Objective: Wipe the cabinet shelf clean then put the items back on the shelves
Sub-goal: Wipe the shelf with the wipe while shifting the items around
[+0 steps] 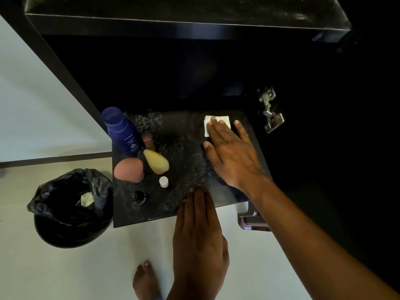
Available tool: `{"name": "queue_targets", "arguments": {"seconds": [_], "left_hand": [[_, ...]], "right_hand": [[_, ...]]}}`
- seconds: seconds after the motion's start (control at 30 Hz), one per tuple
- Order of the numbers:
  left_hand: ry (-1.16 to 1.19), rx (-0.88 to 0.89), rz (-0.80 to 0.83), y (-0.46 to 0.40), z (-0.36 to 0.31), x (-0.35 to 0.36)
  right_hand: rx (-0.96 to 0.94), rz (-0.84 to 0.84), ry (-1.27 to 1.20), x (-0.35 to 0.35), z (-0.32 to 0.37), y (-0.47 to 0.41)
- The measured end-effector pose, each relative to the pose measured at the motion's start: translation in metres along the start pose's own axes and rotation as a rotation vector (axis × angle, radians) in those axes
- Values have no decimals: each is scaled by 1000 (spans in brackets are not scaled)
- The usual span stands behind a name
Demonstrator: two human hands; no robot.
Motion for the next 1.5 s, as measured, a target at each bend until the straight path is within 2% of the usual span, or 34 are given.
{"name": "queue_targets", "arguments": {"seconds": [0.13, 0.27, 0.33, 0.4, 0.57, 0.7, 0.83, 0.93, 1.0, 1.1, 1.2, 1.5], "left_hand": [[-12, 16, -5, 2, -1, 0], [-10, 30, -27, 3, -2, 0], [-1, 36, -30, 4, 0, 1], [22, 34, -41, 7, 5, 1], [25, 15, -3, 9, 6, 7], [35, 24, -21, 7, -1, 6], [29, 32, -44, 5, 1, 3], [14, 47, -48, 6, 0, 4], [18, 34, -42, 4, 3, 7], [40, 16, -22, 2, 4, 10], [31, 42, -50, 5, 1, 6], [-11, 83, -72, 12, -1, 3]], "right_hand": [[81, 12, -47, 4, -4, -27], [-68, 38, -112, 3, 32, -39], [-157, 42, -107, 5, 45, -22], [-168, 64, -110, 12, 44, 8], [94, 97, -25, 23, -17, 53], [187, 100, -35, 10, -44, 7], [74, 129, -83, 8, -11, -30], [-58, 122, -112, 11, 18, 1], [-71, 120, -101, 16, 22, 35], [69, 124, -15, 25, -4, 68], [207, 129, 109, 24, -30, 57], [343, 168, 17, 5, -57, -48]]}}
Point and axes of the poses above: each hand's wrist, its own y-axis away from the middle knuckle, its own x-axis out of the palm, z = x × y, the point moved 8 cm from there along -y, towards the middle knuckle, and after that the axes turned 2 degrees about y, right-handed, at the moved point
